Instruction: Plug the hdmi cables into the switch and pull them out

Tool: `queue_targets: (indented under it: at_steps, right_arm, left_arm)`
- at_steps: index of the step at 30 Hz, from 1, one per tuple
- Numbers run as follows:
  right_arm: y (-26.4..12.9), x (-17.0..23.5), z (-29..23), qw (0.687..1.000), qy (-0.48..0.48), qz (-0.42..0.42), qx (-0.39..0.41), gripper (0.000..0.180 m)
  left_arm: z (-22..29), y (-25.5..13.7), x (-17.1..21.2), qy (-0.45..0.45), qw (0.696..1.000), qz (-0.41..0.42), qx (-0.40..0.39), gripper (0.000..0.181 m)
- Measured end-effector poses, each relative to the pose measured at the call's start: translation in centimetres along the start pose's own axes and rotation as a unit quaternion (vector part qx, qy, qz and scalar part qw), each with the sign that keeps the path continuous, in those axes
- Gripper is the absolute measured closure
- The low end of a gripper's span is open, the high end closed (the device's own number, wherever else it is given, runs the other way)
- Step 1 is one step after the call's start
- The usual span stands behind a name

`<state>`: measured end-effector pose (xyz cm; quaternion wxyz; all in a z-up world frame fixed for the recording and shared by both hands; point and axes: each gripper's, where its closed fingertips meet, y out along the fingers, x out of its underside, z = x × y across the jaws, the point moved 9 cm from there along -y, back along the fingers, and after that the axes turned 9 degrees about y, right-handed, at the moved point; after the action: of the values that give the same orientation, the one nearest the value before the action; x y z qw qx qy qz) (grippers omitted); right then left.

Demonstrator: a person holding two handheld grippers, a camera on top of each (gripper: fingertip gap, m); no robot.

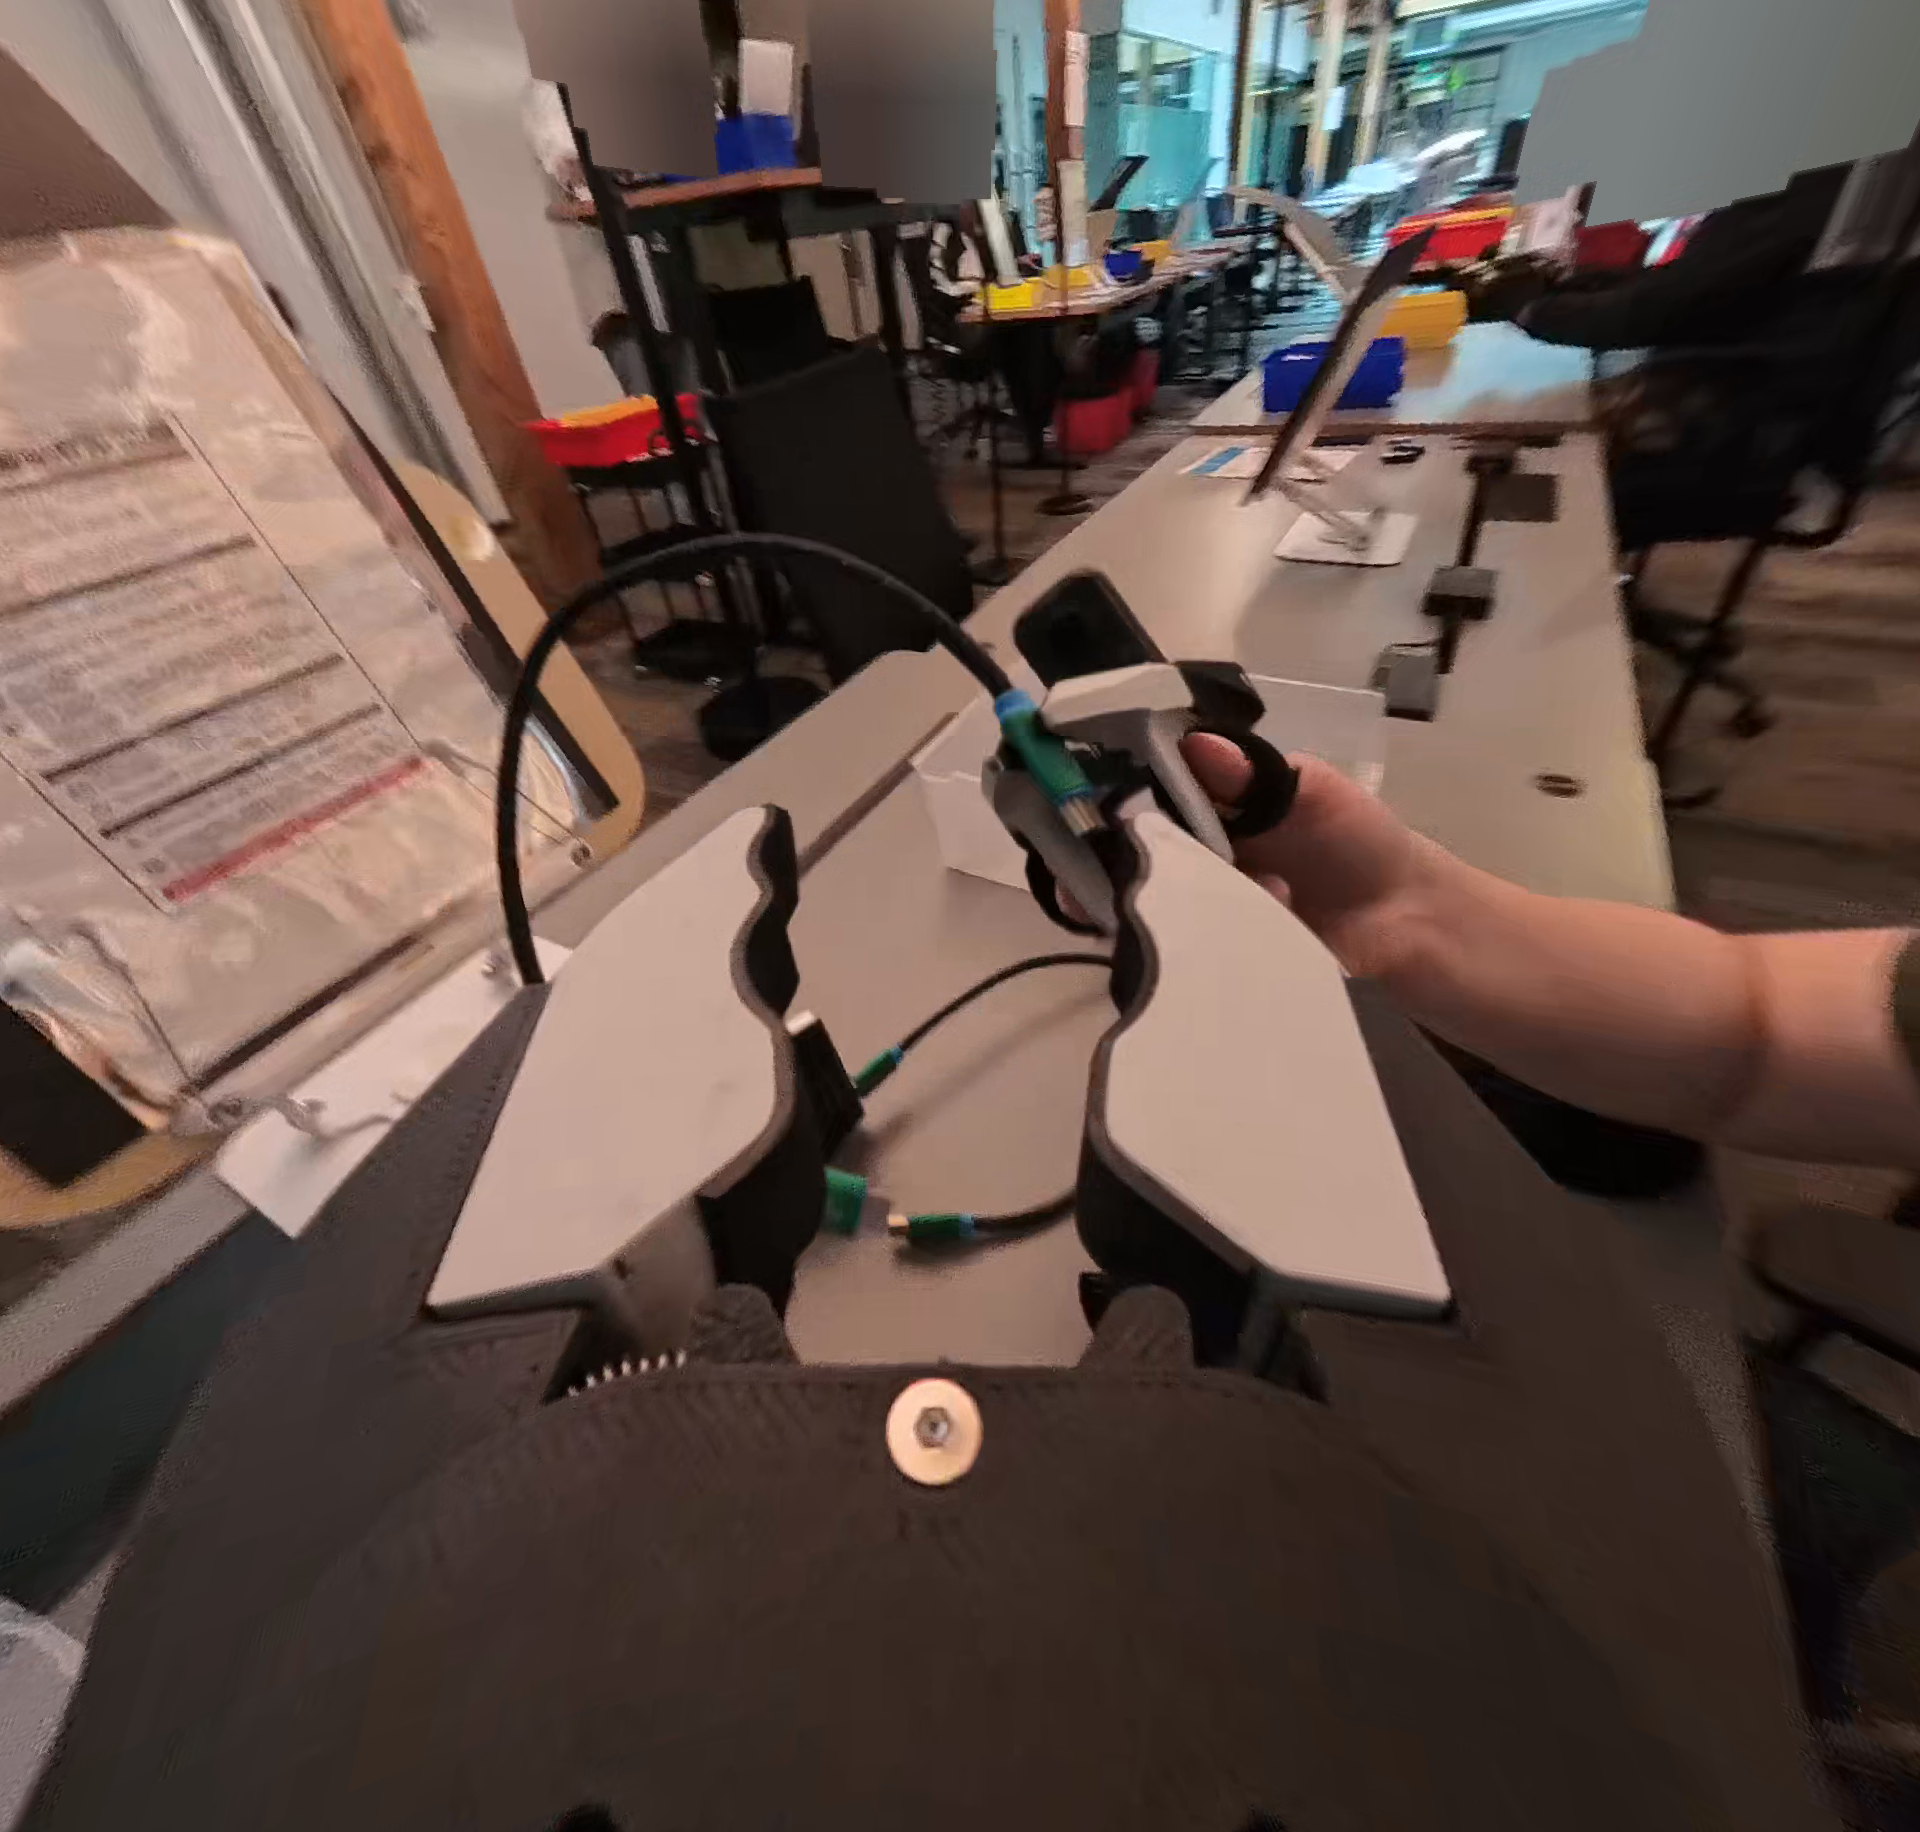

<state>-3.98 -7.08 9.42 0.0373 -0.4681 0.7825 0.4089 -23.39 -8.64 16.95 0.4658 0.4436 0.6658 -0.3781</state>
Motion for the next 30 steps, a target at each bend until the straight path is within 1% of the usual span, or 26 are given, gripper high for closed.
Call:
queue_targets:
  at_steps: [1, 3, 4, 6, 11, 12, 15, 17, 21, 24, 25, 27, 30]
  right_arm:
    - [-0.1, 0.0, 0.0, 1.000, 0.006, 0.010, -0.004, 0.168]
    - [0.0, 0.2, 0.1, 1.000, 0.016, 0.014, -0.003, 0.168]
    - [0.0, 0.2, 0.1, 1.000, 0.018, 0.021, -0.004, 0.168]
    - [0.0, 0.3, -0.1, 0.999, 0.021, 0.027, -0.004, 0.168]
    - [0.3, 0.6, -0.8, 0.999, 0.035, 0.032, -0.021, 0.168]
    - [0.3, 0.7, -0.8, 0.998, 0.043, 0.040, -0.024, 0.168]
    - [0.2, 0.8, -0.8, 0.996, 0.058, 0.060, -0.034, 0.168]
    - [0.2, 0.7, -0.7, 0.996, 0.053, 0.057, -0.033, 0.168]
    - [0.1, 0.5, -0.8, 0.998, 0.021, 0.050, -0.017, 0.168]
    - [0.2, 0.5, -1.0, 0.998, 0.028, 0.050, -0.018, 0.168]
    - [0.1, 0.6, -1.0, 0.998, 0.034, 0.052, -0.015, 0.168]
    - [0.1, 0.5, -0.9, 0.997, 0.042, 0.056, -0.012, 0.168]
    - [0.2, 0.8, -0.5, 0.997, 0.050, 0.050, -0.005, 0.168]
  left_arm:
    - [0.7, 1.1, -0.1, 0.024, 0.999, 0.004, -0.029, 0.125]
    - [2.5, 2.8, -0.1, 0.116, 0.989, -0.014, -0.089, 0.123]
    - [3.4, 3.5, 0.0, 0.163, 0.980, -0.033, -0.108, 0.121]
    - [4.5, 4.3, 0.1, 0.229, 0.960, -0.052, -0.150, 0.118]
    - [5.1, 5.4, 0.8, 0.292, 0.936, -0.066, -0.187, 0.133]
    - [5.1, 5.5, 0.9, 0.308, 0.929, -0.057, -0.198, 0.133]
    - [5.7, 6.0, 1.3, 0.344, 0.915, -0.034, -0.210, 0.151]
    - [5.8, 6.2, 1.4, 0.355, 0.910, -0.031, -0.213, 0.156]
    - [5.6, 6.2, 1.5, 0.325, 0.926, -0.030, -0.190, 0.162]
    - [5.4, 6.0, 1.5, 0.312, 0.933, -0.019, -0.180, 0.163]
    - [5.4, 6.1, 1.5, 0.313, 0.932, -0.017, -0.183, 0.162]
    - [5.3, 6.1, 1.5, 0.329, 0.922, -0.016, -0.203, 0.152]
    - [5.4, 6.2, 1.6, 0.336, 0.920, -0.011, -0.200, 0.150]
